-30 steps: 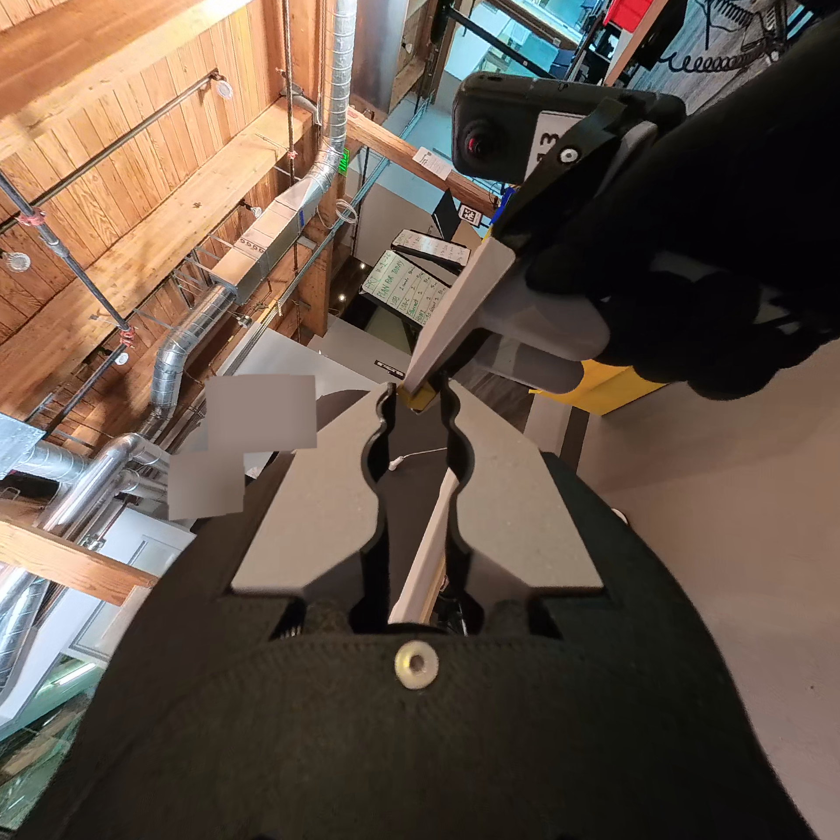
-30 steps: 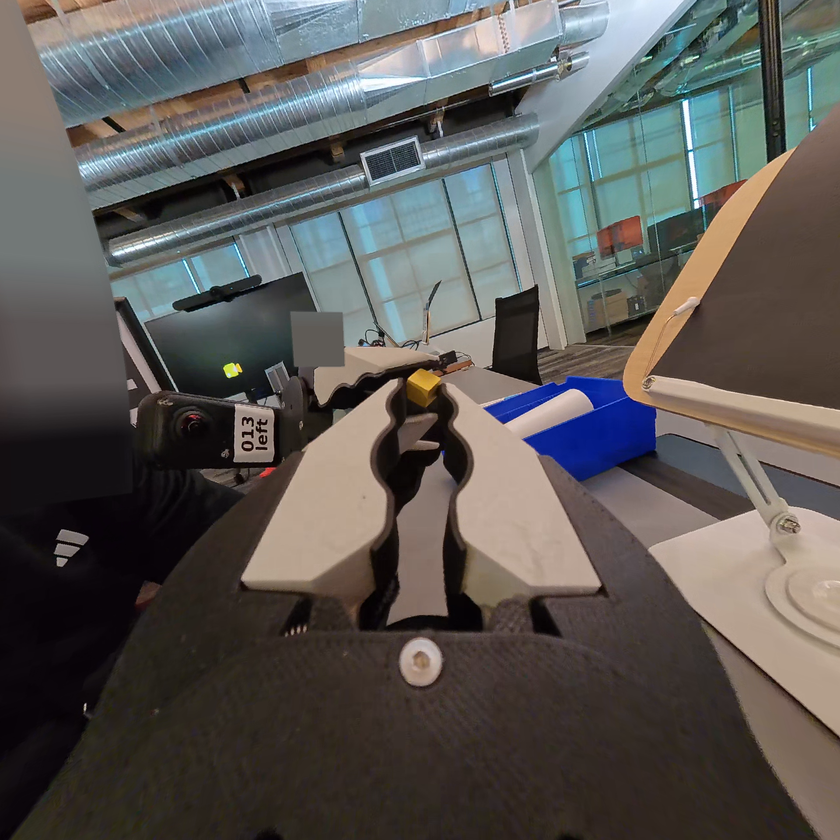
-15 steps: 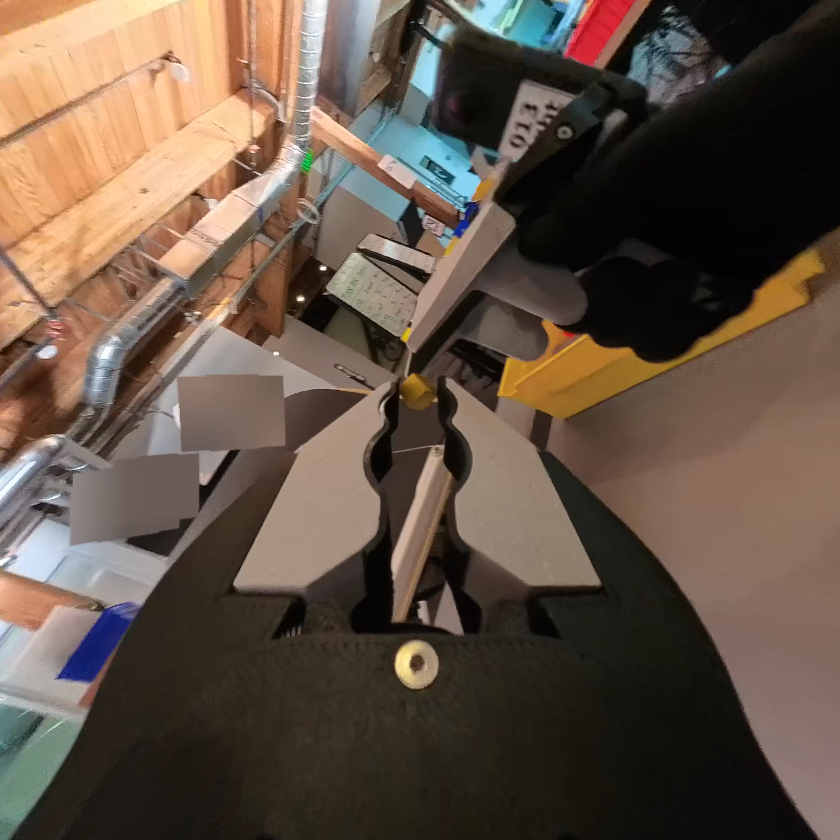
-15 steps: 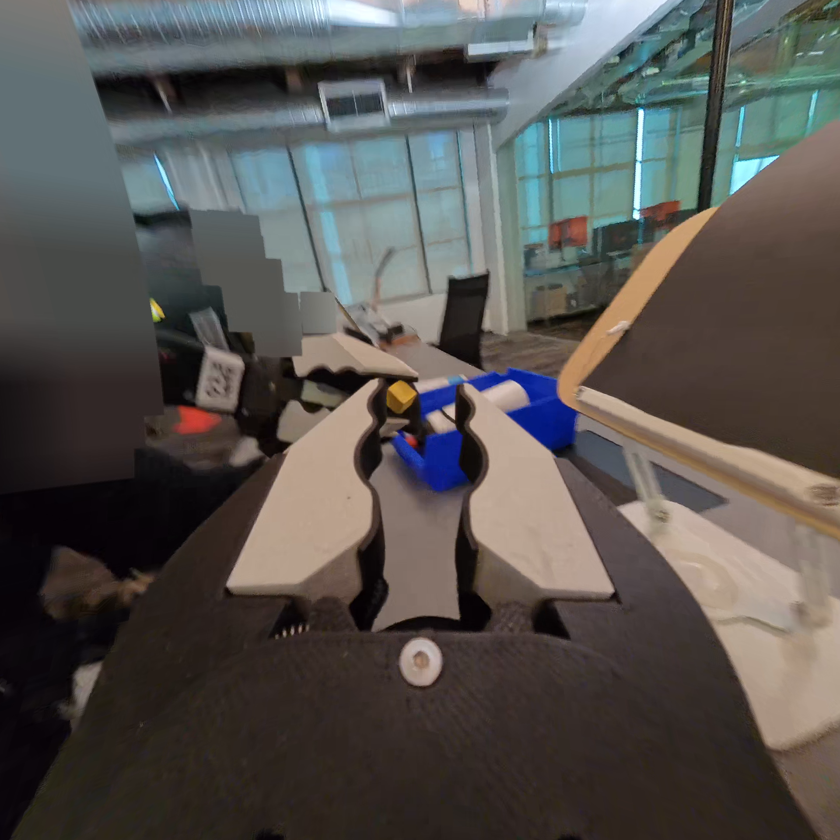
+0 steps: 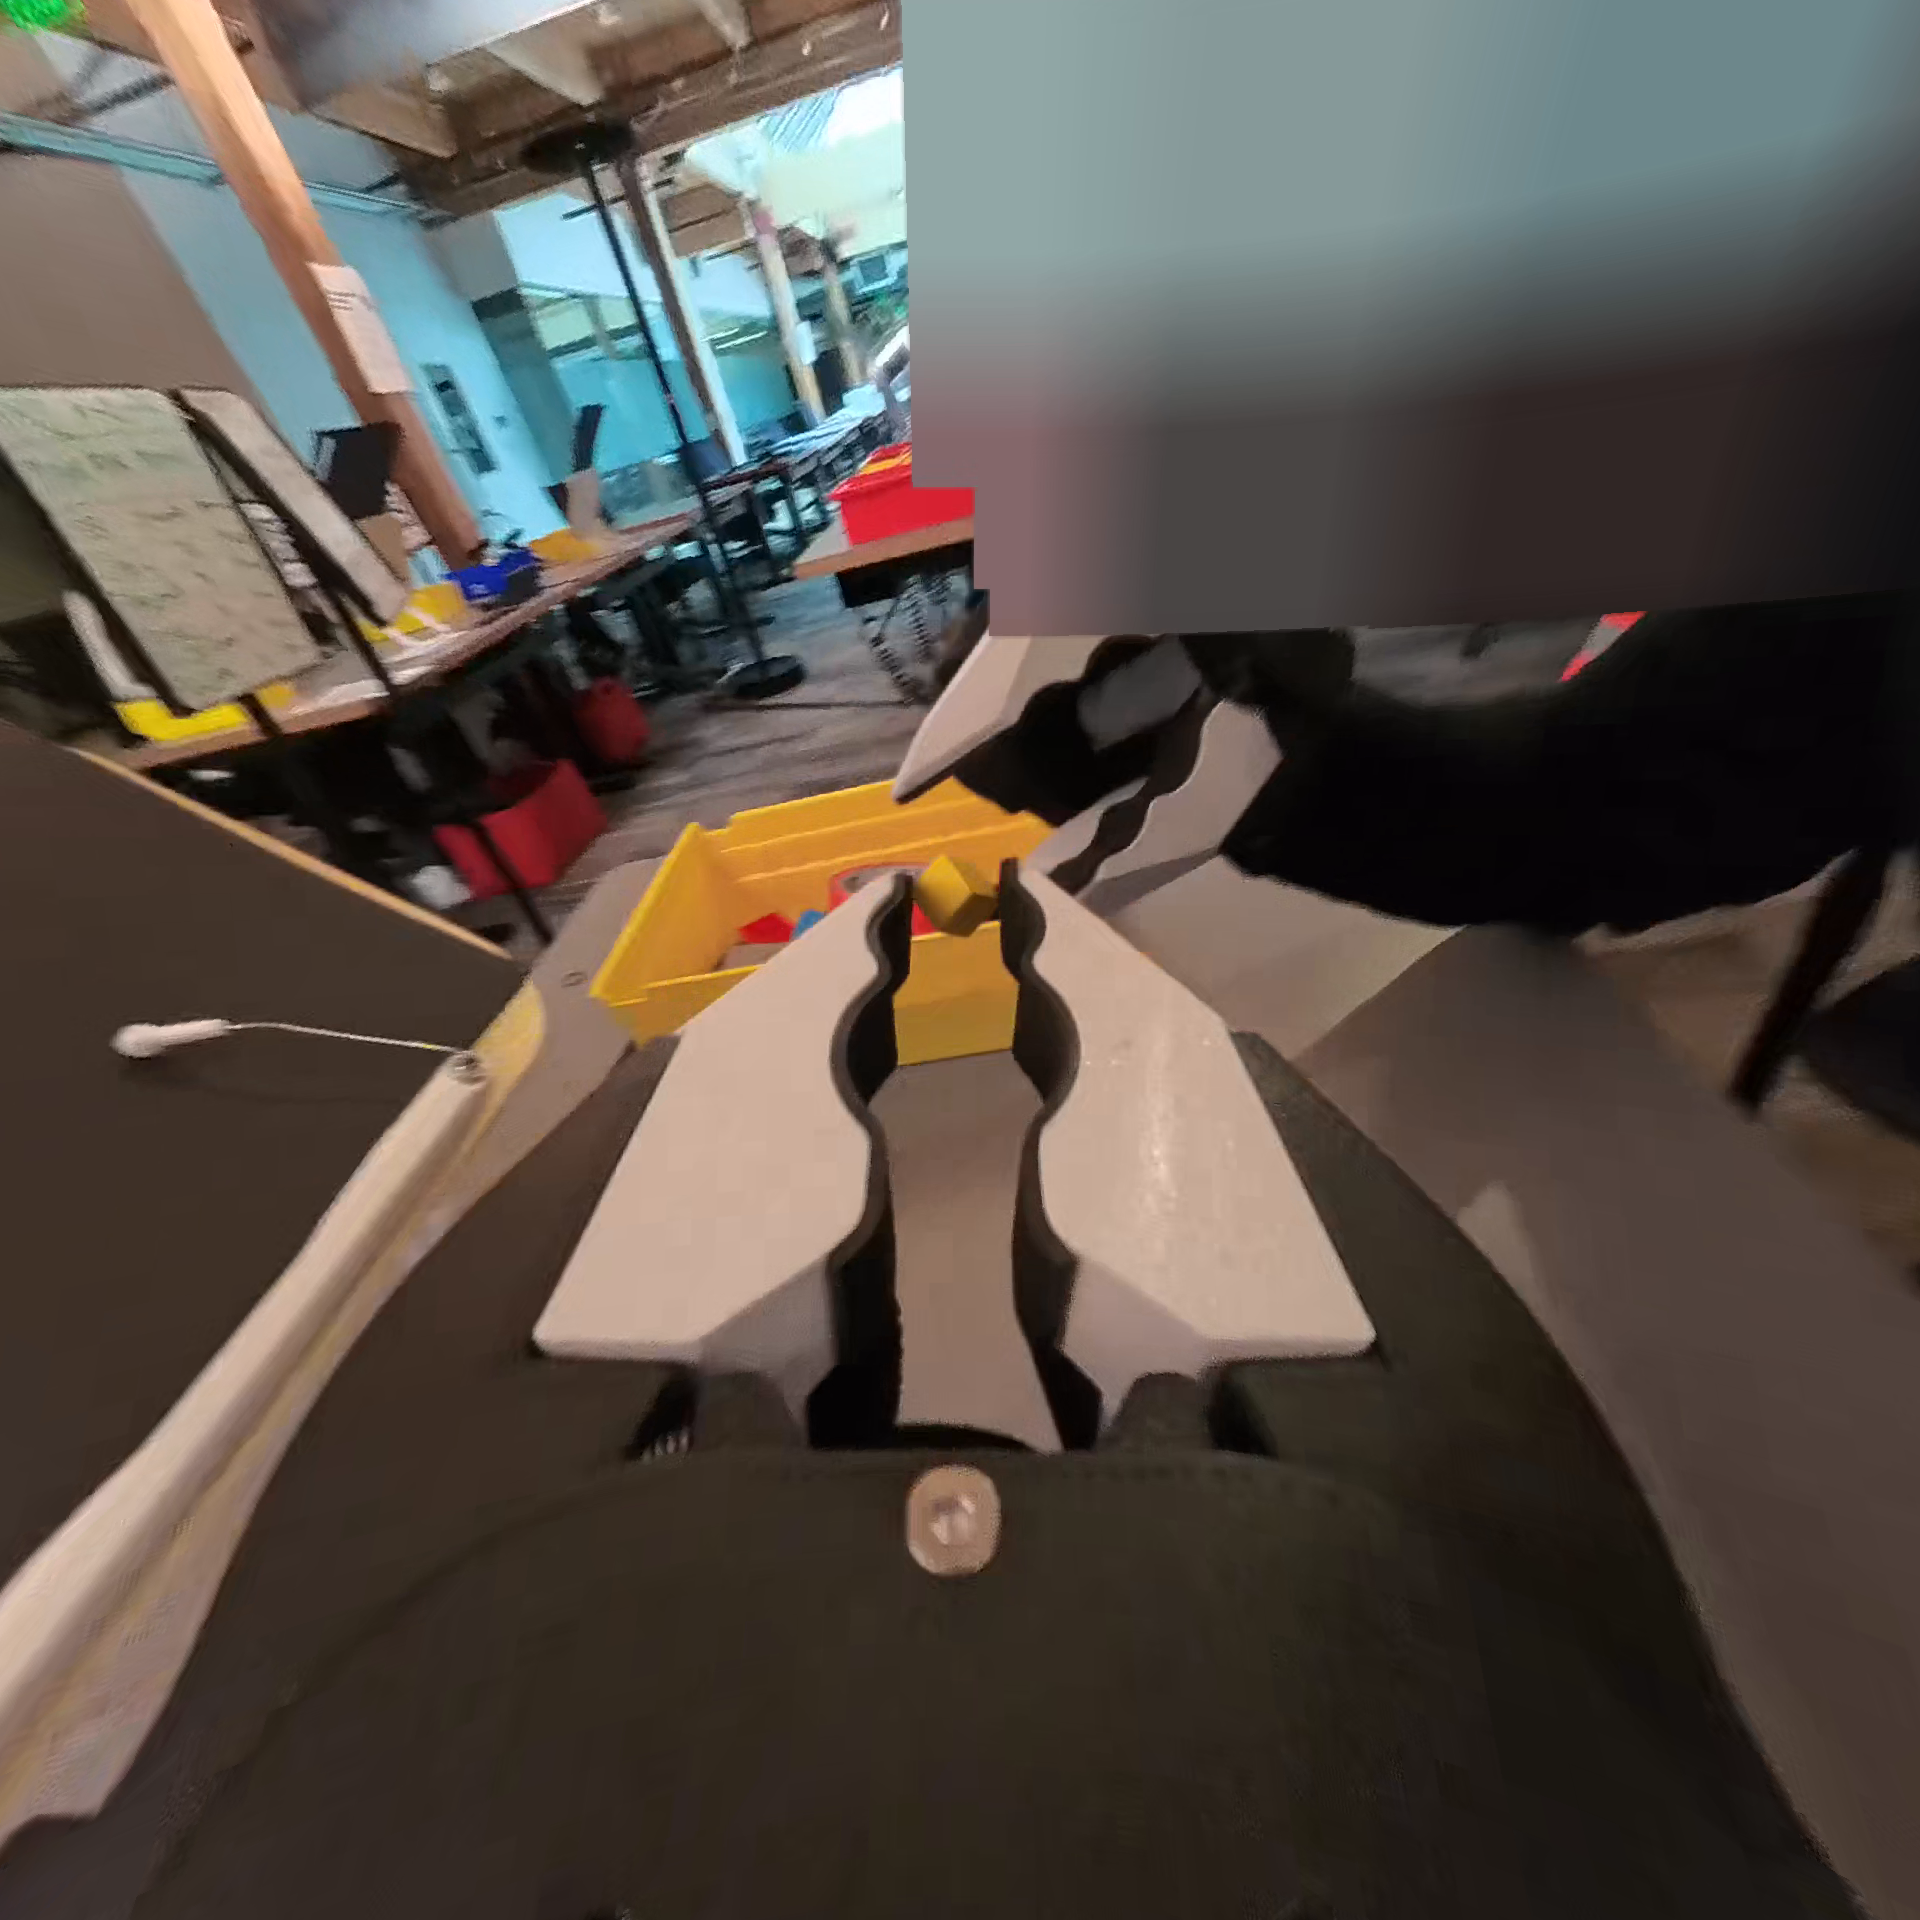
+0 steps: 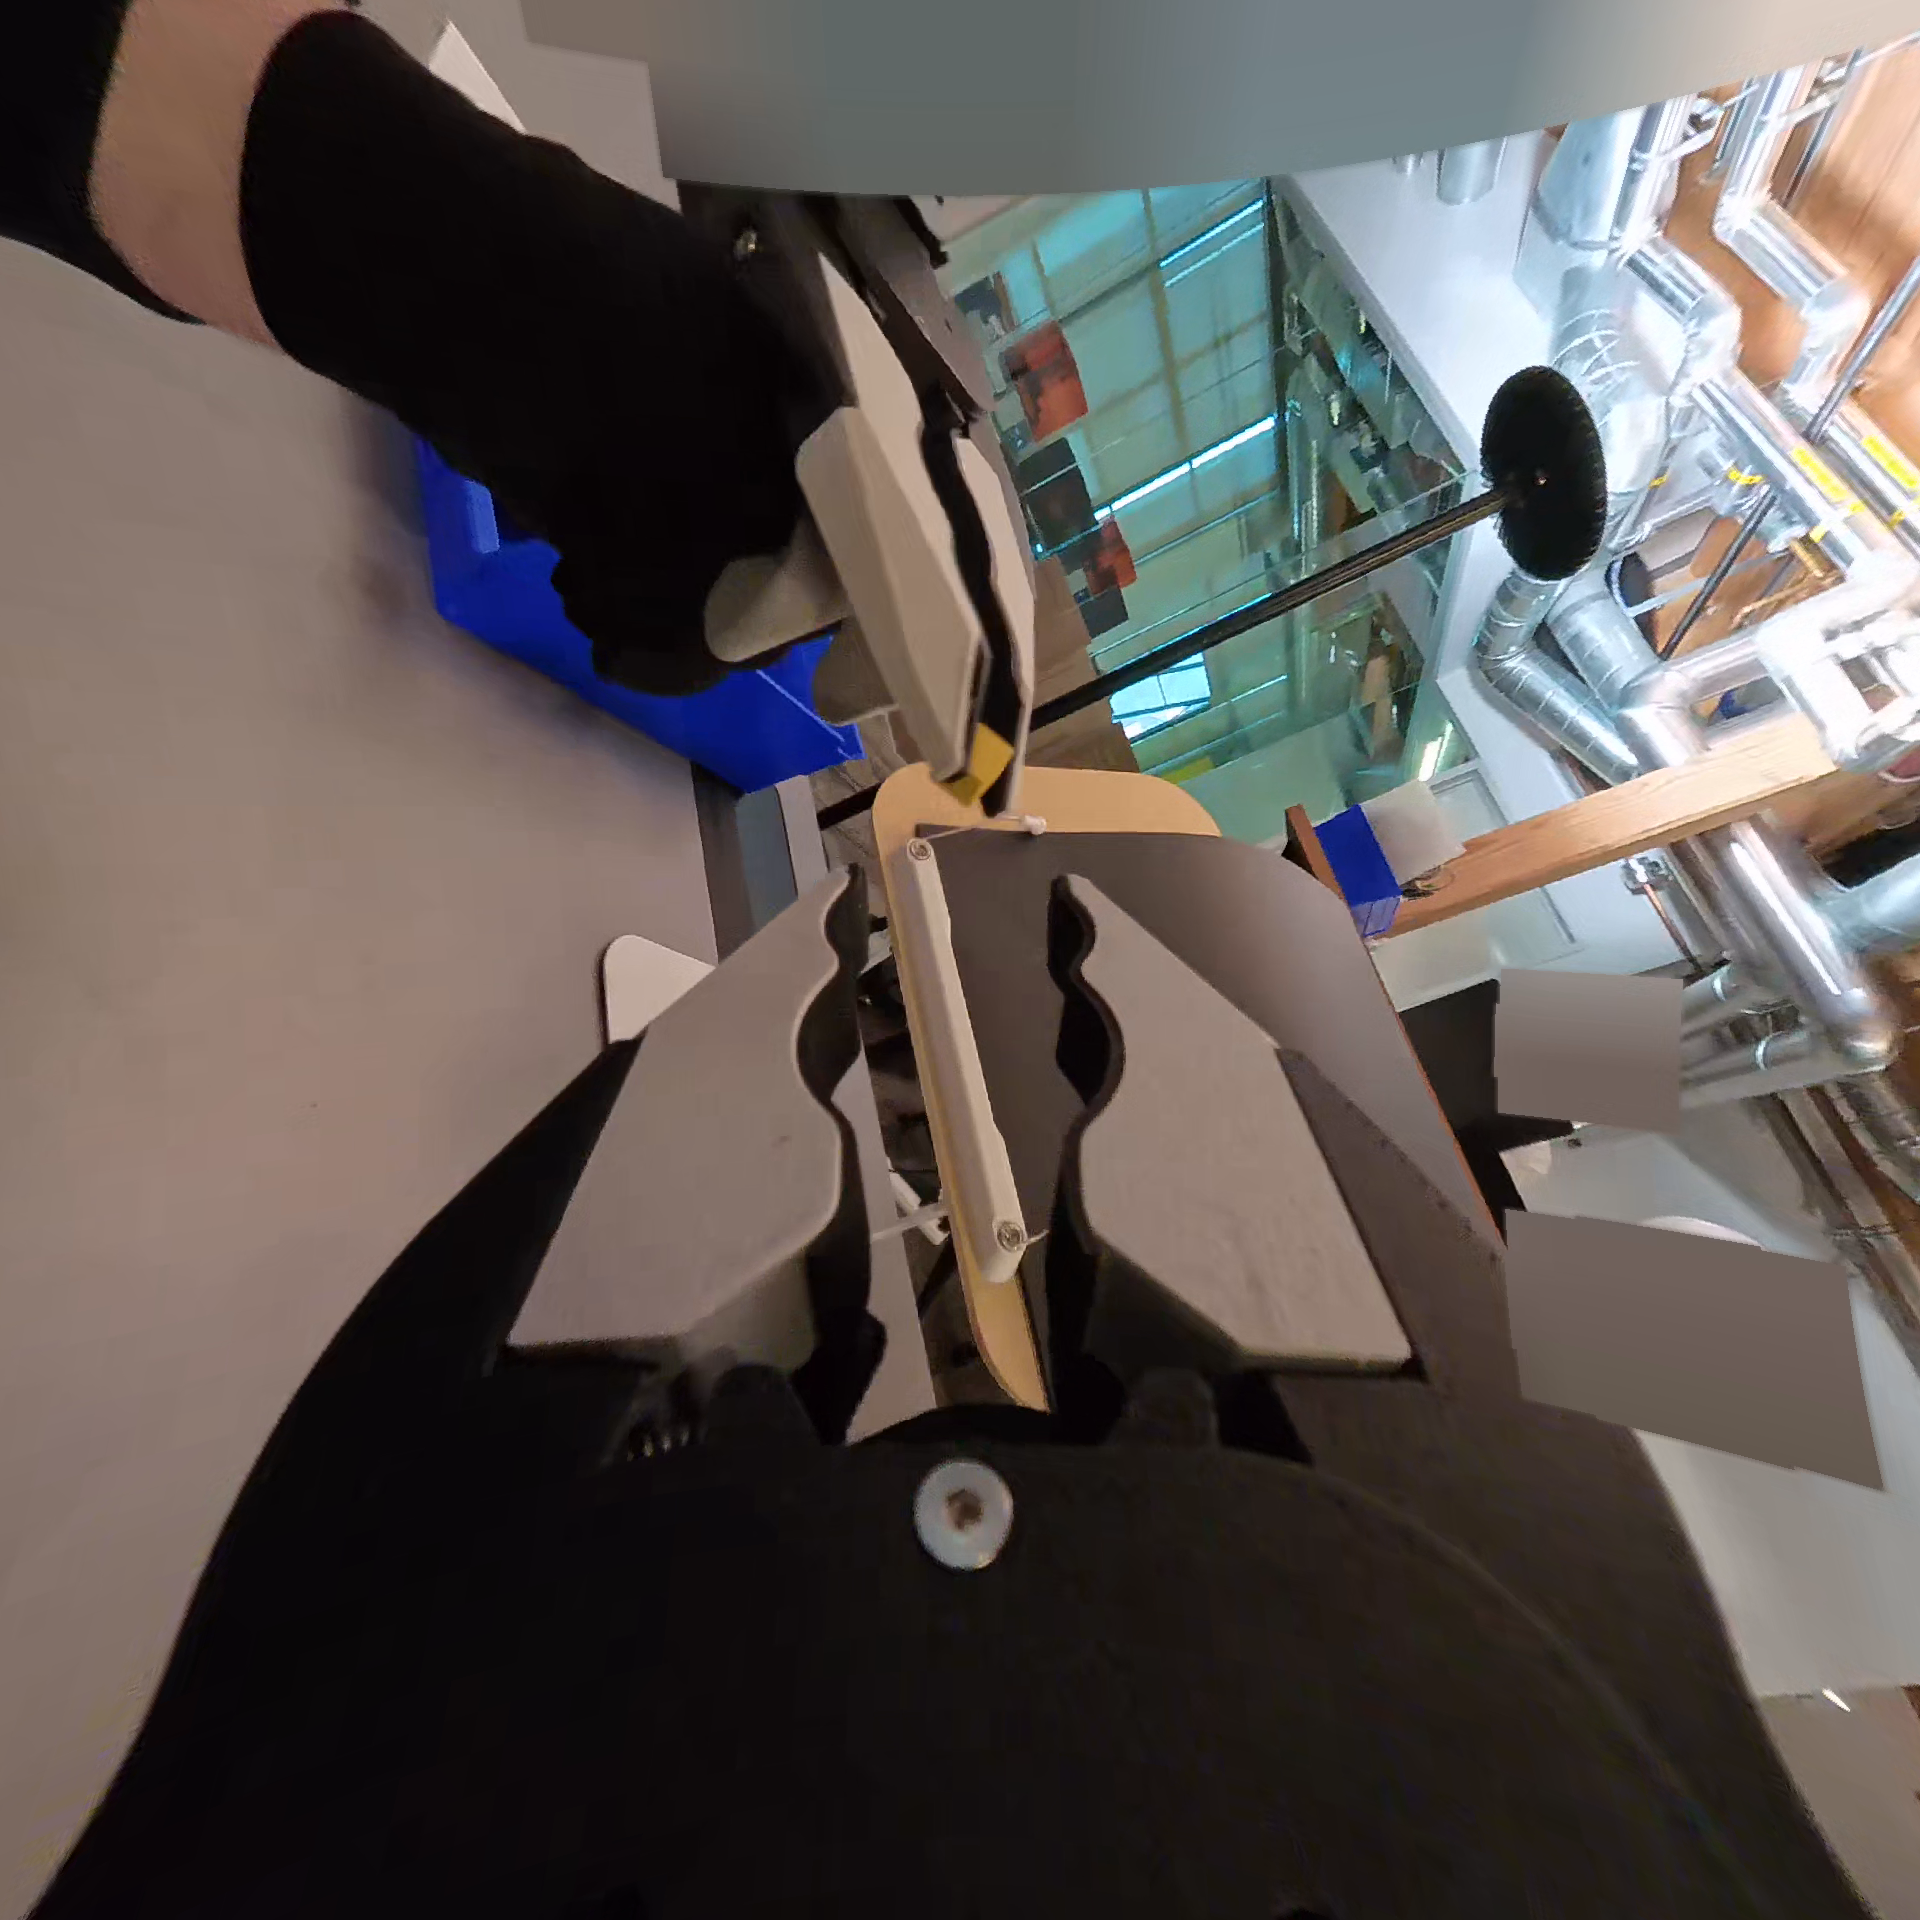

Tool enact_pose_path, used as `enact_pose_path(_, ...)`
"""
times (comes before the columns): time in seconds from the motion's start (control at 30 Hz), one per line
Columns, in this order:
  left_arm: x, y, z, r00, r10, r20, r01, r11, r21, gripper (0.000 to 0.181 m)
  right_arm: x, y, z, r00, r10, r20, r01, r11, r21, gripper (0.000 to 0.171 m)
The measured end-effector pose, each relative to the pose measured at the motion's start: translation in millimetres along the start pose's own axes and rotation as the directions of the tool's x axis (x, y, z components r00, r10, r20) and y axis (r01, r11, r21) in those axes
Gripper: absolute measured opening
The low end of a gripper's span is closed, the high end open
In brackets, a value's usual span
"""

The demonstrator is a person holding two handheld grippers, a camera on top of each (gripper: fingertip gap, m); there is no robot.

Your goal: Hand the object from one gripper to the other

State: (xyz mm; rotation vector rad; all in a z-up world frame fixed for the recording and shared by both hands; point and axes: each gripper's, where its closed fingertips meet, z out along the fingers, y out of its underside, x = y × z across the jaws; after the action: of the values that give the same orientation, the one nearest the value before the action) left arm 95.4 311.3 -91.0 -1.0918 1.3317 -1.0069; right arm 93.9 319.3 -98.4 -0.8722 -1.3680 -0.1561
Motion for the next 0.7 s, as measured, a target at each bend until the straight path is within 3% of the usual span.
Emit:
enact_pose_path(0.3,5,-15,1,0.948,-0.264,-0.180,0.294,0.940,0.173,0.015,7,-17,7,0.979,-0.074,-0.189,0.080,0.996,0.026,0.025)
enact_pose_path(0.7,8,-16,3,0.844,-0.413,-0.343,0.499,0.839,0.219,0.014,7,-22,10,0.969,-0.131,-0.211,0.139,0.990,0.022,0.020)
